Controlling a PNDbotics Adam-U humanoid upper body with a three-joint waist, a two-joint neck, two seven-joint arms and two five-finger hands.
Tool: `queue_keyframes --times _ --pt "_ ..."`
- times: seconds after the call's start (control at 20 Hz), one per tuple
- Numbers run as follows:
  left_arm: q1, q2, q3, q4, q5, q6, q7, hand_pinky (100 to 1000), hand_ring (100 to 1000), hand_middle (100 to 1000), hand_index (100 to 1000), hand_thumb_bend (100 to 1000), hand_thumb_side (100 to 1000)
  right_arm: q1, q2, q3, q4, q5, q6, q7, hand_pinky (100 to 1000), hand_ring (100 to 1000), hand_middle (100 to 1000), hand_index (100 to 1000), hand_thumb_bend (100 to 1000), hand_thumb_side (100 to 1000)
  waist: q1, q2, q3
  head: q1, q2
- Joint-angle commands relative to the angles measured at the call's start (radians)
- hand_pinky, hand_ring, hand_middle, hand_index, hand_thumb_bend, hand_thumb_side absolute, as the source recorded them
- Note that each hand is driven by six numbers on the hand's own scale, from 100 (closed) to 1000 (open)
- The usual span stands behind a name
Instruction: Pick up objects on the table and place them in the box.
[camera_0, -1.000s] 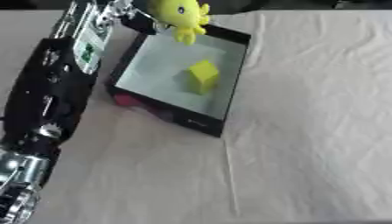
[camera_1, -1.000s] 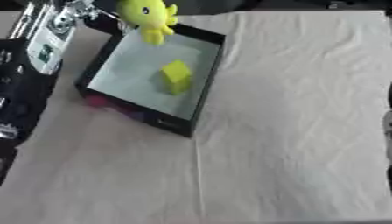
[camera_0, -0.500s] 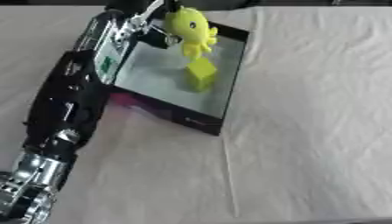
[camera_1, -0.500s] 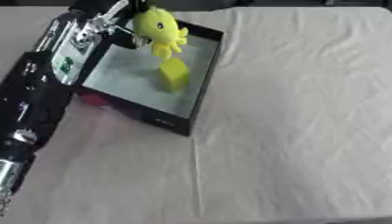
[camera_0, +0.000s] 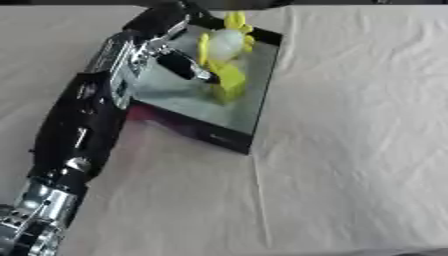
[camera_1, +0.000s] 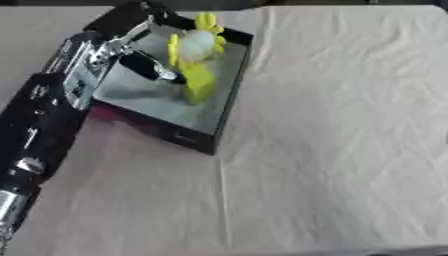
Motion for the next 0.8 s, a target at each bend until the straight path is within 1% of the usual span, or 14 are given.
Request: queue_keyframes --times 0.05,0.15,0.2,0.25,0.3,0.35,0.4,0.45,0.5,0.55,0.6,0.65,0.8 --pt "-0.016 0.015 0.015 -0.015 -0.003 0.005 -0.002 833 769 785 904 823 539 -0.001 -0.016 -0.009 -0.01 -0.001 -0.002 -0.005 963 920 946 858 585 306 -0.002 -0.014 0.002 -0.006 -0.001" --pt "-0.017 0.025 0.021 -0.04 0.008 0.013 0.014 826 761 776 884 776 535 0.004 -0.017 -0.011 -0.009 0.0 -0.003 -0.007 963 920 946 857 584 305 -0.001 -0.017 0.006 -0.01 -0.001" --pt "-0.016 0.031 0.022 -0.056 0.015 0.018 0.023 825 760 775 882 772 534 0.007 -0.018 -0.012 -0.009 0.001 -0.004 -0.009 963 920 946 857 584 305 0.0 -0.019 0.009 -0.014 -0.001" --pt "-0.014 0.038 0.022 -0.074 0.026 0.022 0.031 807 739 752 854 680 490 0.009 -0.019 -0.013 -0.009 0.001 -0.005 -0.012 963 920 945 857 583 305 0.001 -0.022 0.012 -0.019 -0.001" --pt "-0.007 0.05 0.022 -0.105 0.049 0.023 0.042 804 736 748 846 656 473 0.014 -0.021 -0.014 -0.009 0.002 -0.006 -0.014 963 920 945 857 582 305 0.002 -0.026 0.018 -0.026 0.0" --pt "0.004 0.067 0.022 -0.142 0.08 0.023 0.049 793 720 734 833 588 435 0.02 -0.024 -0.015 -0.01 0.003 -0.007 -0.015 963 920 946 858 581 306 0.004 -0.03 0.026 -0.036 0.0" --pt "0.019 0.089 0.024 -0.185 0.122 0.025 0.052 765 687 713 819 549 410 0.025 -0.027 -0.015 -0.01 0.005 -0.007 -0.015 963 920 946 858 581 306 0.005 -0.034 0.034 -0.045 0.0" --pt "0.04 0.113 0.029 -0.233 0.179 0.031 0.051 741 667 697 808 517 407 0.031 -0.03 -0.015 -0.012 0.007 -0.007 -0.014 963 920 946 858 580 306 0.007 -0.038 0.043 -0.056 0.0" --pt "0.062 0.137 0.036 -0.28 0.251 0.04 0.043 737 664 695 807 511 409 0.036 -0.032 -0.015 -0.013 0.008 -0.007 -0.013 963 920 946 858 580 306 0.009 -0.041 0.05 -0.065 0.0" --pt "0.089 0.166 0.048 -0.331 0.338 0.054 0.034 715 647 679 800 477 415 0.04 -0.035 -0.016 -0.014 0.011 -0.007 -0.012 963 920 946 858 579 306 0.011 -0.044 0.059 -0.077 0.0" --pt "0.116 0.195 0.06 -0.382 0.426 0.069 0.027 710 643 674 798 464 409 0.044 -0.037 -0.016 -0.014 0.012 -0.006 -0.012 963 920 946 858 579 306 0.013 -0.047 0.066 -0.086 0.0" --pt "0.142 0.23 0.076 -0.431 0.486 0.091 0.028 709 643 674 797 439 410 0.047 -0.039 -0.015 -0.015 0.013 -0.006 -0.011 963 920 946 858 579 306 0.015 -0.05 0.074 -0.093 0.0" --pt "0.233 0.325 0.13 -0.57 0.737 0.146 0.065 703 637 668 796 410 410 0.055 -0.043 -0.014 -0.018 0.019 -0.005 -0.009 963 920 947 858 577 306 0.017 -0.055 0.093 -0.11 0.0"
